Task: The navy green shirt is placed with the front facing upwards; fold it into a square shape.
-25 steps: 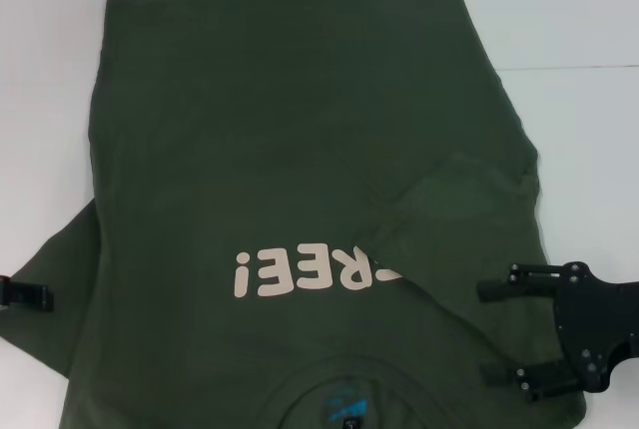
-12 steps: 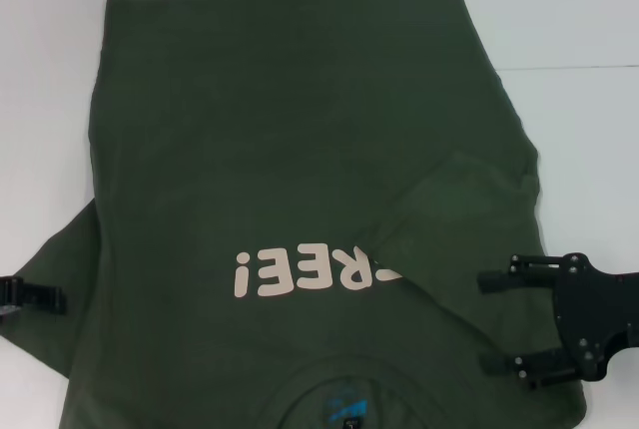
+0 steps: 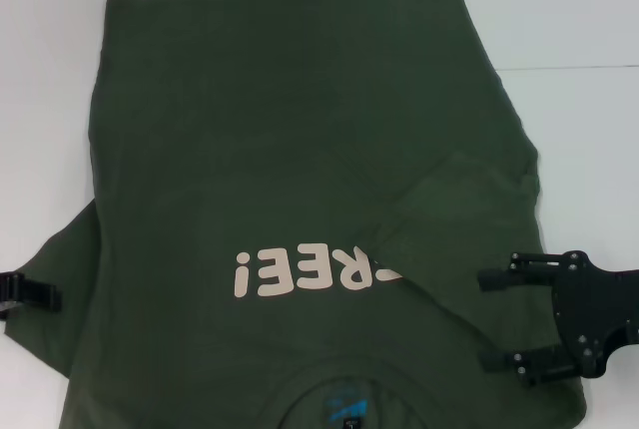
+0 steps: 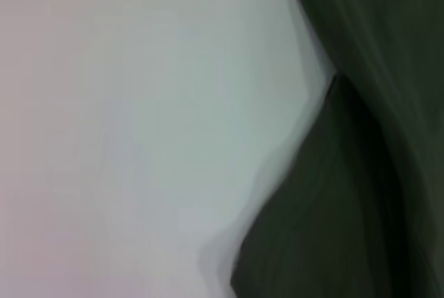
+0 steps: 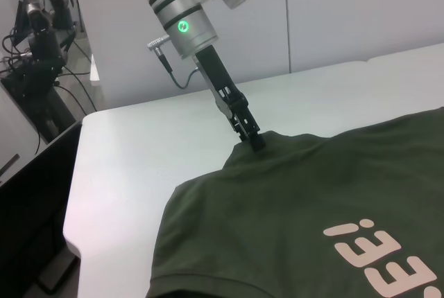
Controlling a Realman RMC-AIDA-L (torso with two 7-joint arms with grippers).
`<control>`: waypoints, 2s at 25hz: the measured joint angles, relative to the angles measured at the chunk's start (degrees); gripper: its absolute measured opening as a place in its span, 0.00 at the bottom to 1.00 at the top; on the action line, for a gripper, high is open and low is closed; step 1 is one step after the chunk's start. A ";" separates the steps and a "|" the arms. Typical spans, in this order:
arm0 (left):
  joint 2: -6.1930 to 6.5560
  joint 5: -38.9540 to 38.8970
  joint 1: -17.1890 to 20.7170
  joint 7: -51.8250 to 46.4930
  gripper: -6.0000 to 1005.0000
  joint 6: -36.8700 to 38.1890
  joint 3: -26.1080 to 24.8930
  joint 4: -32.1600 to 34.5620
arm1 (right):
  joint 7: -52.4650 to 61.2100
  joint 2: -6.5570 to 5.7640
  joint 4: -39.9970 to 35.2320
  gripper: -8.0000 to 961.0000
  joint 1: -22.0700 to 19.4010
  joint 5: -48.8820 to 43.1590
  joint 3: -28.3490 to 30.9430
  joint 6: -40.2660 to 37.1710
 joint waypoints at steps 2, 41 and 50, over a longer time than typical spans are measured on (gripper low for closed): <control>0.00 0.01 0.00 0.01 0.76 0.00 0.00 0.00 | 0.00 -0.01 0.00 0.95 0.00 0.00 0.00 0.01; 0.09 0.15 0.80 0.94 0.04 -0.38 1.27 2.30 | 0.71 0.16 0.00 0.96 0.07 0.01 0.10 0.12; 0.99 0.33 2.12 0.88 0.04 -3.44 0.10 4.42 | 0.78 0.16 0.36 0.96 0.05 0.01 0.07 0.47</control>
